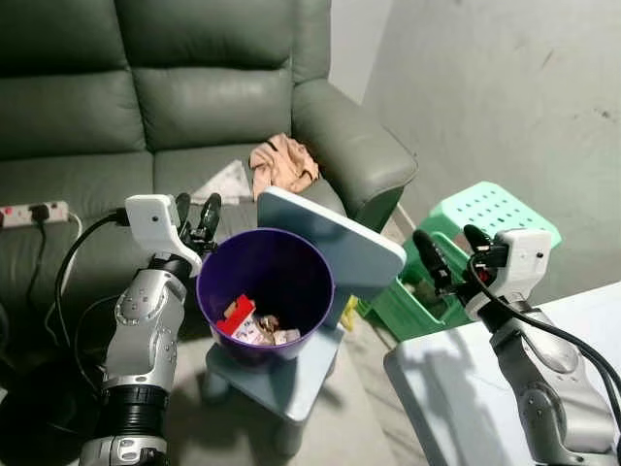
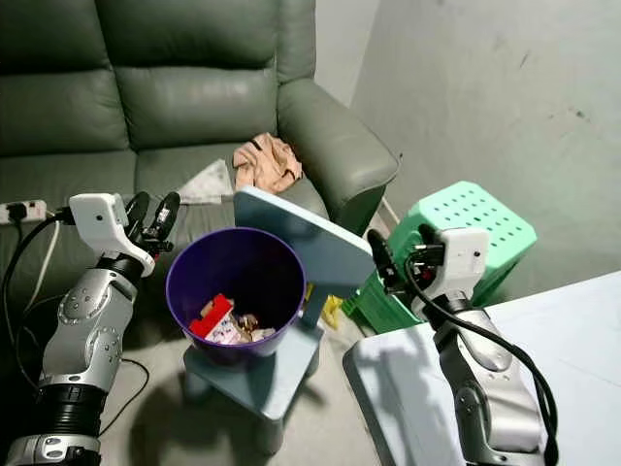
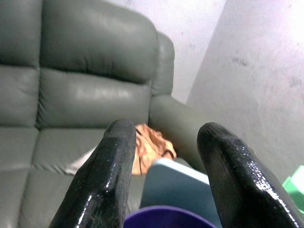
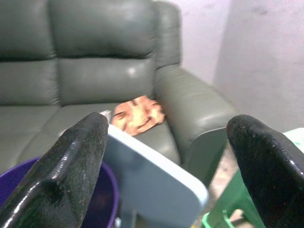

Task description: Picking trash to rubbish bin

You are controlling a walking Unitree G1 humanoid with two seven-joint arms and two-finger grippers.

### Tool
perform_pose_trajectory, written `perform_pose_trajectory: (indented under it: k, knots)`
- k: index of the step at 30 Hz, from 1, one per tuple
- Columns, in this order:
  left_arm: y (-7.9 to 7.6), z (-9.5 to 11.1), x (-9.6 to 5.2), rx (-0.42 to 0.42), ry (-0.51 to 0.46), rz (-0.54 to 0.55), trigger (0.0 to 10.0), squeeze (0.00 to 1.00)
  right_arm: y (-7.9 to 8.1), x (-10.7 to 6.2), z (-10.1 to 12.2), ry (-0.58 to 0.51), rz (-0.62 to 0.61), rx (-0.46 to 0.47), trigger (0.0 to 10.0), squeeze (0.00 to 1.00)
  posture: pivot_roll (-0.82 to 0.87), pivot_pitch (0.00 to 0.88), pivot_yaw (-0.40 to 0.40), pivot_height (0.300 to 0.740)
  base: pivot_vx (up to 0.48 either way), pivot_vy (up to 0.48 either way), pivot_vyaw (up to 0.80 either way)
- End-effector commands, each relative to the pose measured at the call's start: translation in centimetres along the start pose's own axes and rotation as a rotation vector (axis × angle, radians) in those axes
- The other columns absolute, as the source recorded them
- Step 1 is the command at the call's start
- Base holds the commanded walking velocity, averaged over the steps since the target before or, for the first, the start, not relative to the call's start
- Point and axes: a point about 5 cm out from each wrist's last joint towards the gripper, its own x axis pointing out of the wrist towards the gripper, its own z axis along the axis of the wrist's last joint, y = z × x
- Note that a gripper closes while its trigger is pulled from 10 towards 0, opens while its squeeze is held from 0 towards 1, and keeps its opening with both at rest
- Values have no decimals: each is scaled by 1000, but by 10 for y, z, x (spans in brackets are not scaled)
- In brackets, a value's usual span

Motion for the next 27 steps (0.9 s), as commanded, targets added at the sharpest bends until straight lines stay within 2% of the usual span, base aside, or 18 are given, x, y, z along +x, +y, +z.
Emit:
perform_pose_trajectory:
  k: [1,17,18,27]
  knots:
    - [-5,0,-1,4,2,5,10000,0,-8,-1,-3,0,-58,-19,10000,0,25,0,-116,740,0,0,0]
    - [3,-6,-3,44,5,137,10000,0,-14,10,-16,-24,-179,-88,10000,0,29,0,-95,740,0,0,0]
    - [4,-9,-3,66,11,148,10000,0,-14,11,-18,-17,-187,-100,10000,0,31,0,-97,740,0,0,0]
    - [3,-11,-2,74,13,145,10000,0,-10,11,-24,-8,-195,-124,10000,0,21,0,-84,740,0,0,0]
